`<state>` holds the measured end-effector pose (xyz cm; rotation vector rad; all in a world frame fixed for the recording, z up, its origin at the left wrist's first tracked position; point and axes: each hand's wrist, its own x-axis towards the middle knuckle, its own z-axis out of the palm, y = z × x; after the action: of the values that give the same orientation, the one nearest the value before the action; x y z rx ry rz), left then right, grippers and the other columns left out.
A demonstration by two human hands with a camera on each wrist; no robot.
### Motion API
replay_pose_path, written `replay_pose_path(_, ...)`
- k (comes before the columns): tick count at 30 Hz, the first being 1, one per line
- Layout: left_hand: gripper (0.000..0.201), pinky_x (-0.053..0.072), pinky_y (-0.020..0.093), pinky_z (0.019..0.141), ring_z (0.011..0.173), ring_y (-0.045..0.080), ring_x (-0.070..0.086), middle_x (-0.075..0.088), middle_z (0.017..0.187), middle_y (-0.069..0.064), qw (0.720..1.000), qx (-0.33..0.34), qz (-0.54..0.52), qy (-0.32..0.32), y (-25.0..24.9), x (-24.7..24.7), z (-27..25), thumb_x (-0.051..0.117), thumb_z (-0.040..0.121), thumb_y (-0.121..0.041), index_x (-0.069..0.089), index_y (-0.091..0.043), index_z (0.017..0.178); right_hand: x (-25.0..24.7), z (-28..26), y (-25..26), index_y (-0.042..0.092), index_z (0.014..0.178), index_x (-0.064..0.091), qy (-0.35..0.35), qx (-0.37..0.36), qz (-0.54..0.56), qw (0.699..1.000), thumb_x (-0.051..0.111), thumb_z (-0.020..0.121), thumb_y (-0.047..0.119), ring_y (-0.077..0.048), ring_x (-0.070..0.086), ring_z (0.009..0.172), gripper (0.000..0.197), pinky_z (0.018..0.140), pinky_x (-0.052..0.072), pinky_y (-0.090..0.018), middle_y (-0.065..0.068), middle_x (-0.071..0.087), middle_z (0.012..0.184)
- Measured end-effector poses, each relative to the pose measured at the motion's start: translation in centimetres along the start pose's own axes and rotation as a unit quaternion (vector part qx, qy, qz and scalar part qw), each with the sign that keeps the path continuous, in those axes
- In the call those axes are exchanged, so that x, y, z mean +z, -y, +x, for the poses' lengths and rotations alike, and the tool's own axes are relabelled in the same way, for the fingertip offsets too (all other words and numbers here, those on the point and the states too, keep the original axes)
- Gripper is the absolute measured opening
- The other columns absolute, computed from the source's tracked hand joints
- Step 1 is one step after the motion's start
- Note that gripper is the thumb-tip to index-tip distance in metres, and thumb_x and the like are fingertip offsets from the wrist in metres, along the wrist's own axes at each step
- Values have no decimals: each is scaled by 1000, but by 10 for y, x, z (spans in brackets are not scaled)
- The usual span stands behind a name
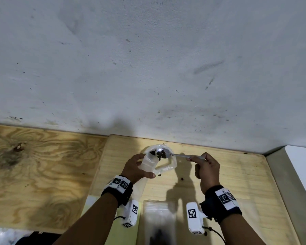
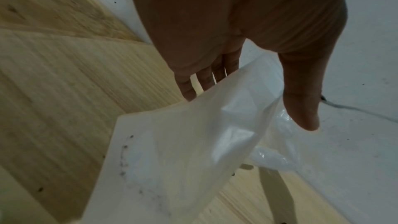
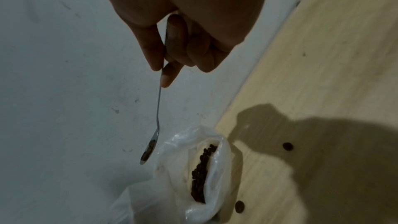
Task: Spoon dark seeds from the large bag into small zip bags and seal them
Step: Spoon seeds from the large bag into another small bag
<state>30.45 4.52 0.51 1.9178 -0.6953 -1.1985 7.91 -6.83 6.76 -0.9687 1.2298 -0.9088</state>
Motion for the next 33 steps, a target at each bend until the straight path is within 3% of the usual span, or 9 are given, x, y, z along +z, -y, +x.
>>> replay_pose_path(3,91,46,25,76,107,16,56,57,123,-3,1000,9,10,-7,-1,2,0,95,51,-17,51,-22,130,7,0,-1,14,58,39,31,-42,-50,997,67,81,-5,-11,29,41,41,42,27,-20,-40,62,82)
replay_pose_path(5,91,46,25,76,107,16,56,56,124,-2,1000,12,13,-7,-2,4,0,96,51,-17,51,-22,130,13,0,-2,18,55,41,56,-72,-112,990,72,79,0,-15,36,49,43,51,32,-24,-41,58,83)
replay_pose_path(9,96,47,27,80,109,16,56,56,127,-1,1000,6,11,-3,-2,3,1,97,49,-20,51,-20,133,22,-5,-2,21,56,46,103,-127,-198,966,75,81,8,-31,56,64,40,60,44,-33,-14,71,75)
replay_pose_path(11,106,49,28,80,109,16,58,58,127,-1,1000,3,2,1,-3,2,0,97,38,-31,51,-21,133,24,-9,2,26,55,49,123,-146,-218,957,74,83,8,-24,54,61,42,58,44,-29,-5,72,73)
replay_pose_path(14,113,51,27,72,107,16,61,62,123,1,1000,2,-24,4,-4,0,1,90,24,-43,55,-22,130,19,-11,2,18,58,47,75,-160,-176,968,71,84,2,-11,40,51,39,47,37,-20,-8,60,63)
replay_pose_path(18,94,51,27,66,106,18,62,65,119,1,999,-8,-48,16,-5,-4,6,96,39,-26,59,-20,125,11,-4,-16,7,60,41,-15,-165,-171,971,64,83,-6,-8,31,49,35,45,30,-19,-6,41,57)
replay_pose_path(24,77,52,27,72,102,18,66,72,107,0,997,-6,-64,51,-11,-5,15,93,38,-25,66,-19,110,28,17,-62,27,63,45,15,-124,-301,945,70,84,17,-12,33,43,34,50,42,-29,-10,65,65)
replay_pose_path(27,65,54,29,73,101,20,68,74,105,2,996,0,-61,66,-13,-9,19,93,49,-16,69,-19,109,36,22,-62,26,63,41,4,-151,-345,926,67,85,16,-15,37,45,35,50,40,-29,-4,56,56)
replay_pose_path(33,79,55,34,78,104,19,66,73,107,0,997,2,-72,37,-12,-23,24,91,36,-32,69,-23,112,30,29,-63,19,62,36,-28,-191,-375,907,64,84,11,-20,37,50,36,50,35,-29,0,44,53)
